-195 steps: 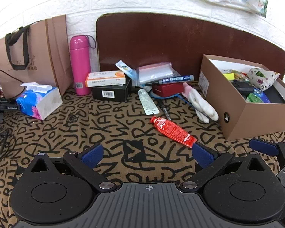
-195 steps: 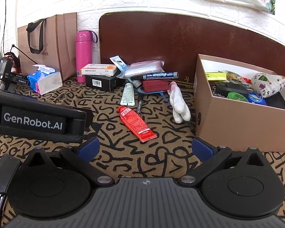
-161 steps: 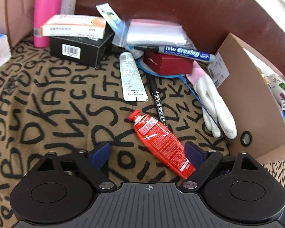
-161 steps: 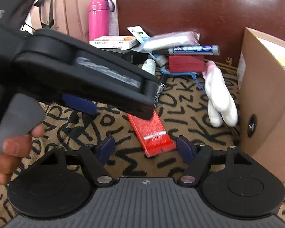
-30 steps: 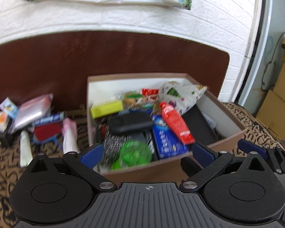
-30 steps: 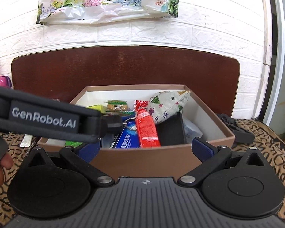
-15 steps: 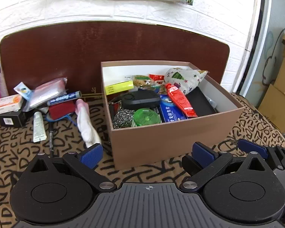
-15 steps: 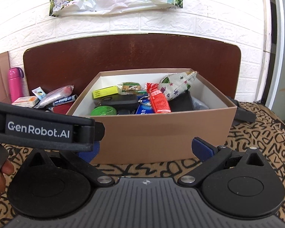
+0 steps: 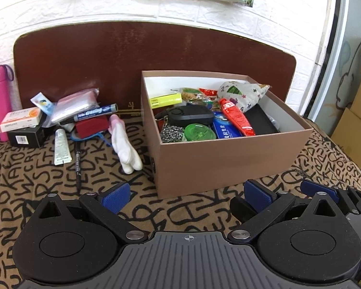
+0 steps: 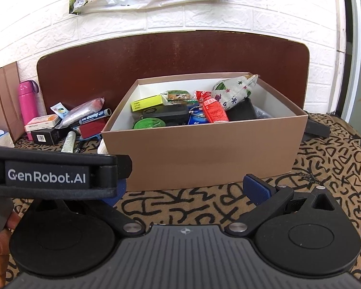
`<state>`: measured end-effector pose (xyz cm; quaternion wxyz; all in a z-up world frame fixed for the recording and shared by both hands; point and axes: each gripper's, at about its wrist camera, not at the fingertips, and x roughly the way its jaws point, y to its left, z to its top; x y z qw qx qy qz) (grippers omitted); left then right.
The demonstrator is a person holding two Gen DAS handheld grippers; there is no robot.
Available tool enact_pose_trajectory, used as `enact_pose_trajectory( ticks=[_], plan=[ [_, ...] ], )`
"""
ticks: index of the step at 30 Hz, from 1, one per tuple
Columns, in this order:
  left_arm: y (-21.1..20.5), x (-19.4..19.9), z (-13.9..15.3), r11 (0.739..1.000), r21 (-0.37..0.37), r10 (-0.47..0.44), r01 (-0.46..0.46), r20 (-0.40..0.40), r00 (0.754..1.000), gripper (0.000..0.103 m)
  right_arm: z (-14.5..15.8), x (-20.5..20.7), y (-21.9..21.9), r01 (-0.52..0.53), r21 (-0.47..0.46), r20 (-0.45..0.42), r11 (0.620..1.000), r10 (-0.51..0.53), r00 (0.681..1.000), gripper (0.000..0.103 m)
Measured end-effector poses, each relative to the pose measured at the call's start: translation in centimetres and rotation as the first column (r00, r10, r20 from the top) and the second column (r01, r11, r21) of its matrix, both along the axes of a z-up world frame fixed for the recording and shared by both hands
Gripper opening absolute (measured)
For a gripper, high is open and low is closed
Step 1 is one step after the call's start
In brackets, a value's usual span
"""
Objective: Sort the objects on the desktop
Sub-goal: 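Withdraw the left gripper from the box toward the white tube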
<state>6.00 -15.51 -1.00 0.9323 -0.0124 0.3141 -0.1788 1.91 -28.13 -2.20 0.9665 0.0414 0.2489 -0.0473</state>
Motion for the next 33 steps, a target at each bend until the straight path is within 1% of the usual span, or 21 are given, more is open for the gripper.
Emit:
enact_pose_trajectory(
  ticks=[16, 22, 28, 33],
  plan=[
    [1.5, 0.5, -0.4, 1.0, -0.02, 0.02, -0.02, -0.025, 0.999, 0.103, -0.1, 0.7, 1.4, -0.018, -0.032, -0.019, 0.999, 0.018, 1.0, 0.103],
    [2.4, 1.0, -0.9, 0.999, -0.023, 0.036, -0.037, -0.046, 0.998, 0.103, -0.5, 1.4, 2.3, -0.033, -0.033, -0.037, 0.999, 0.032, 0.999, 0.103],
    [4.8, 1.8, -2.0, 0.997, -0.026, 0.065, -0.067, -0.075, 0.995, 0.103, -1.2, 2.5, 4.1, -0.11, -0.025, -0.055, 0.994, 0.108, 0.993, 0.103],
    [7.8, 2.5, -3.0, 0.994, -0.035, 0.1, -0.104, -0.1, 0.99, 0.103, -2.1, 3.7, 6.3, -0.196, -0.008, -0.066, 0.981, 0.195, 0.979, 0.103]
  ],
)
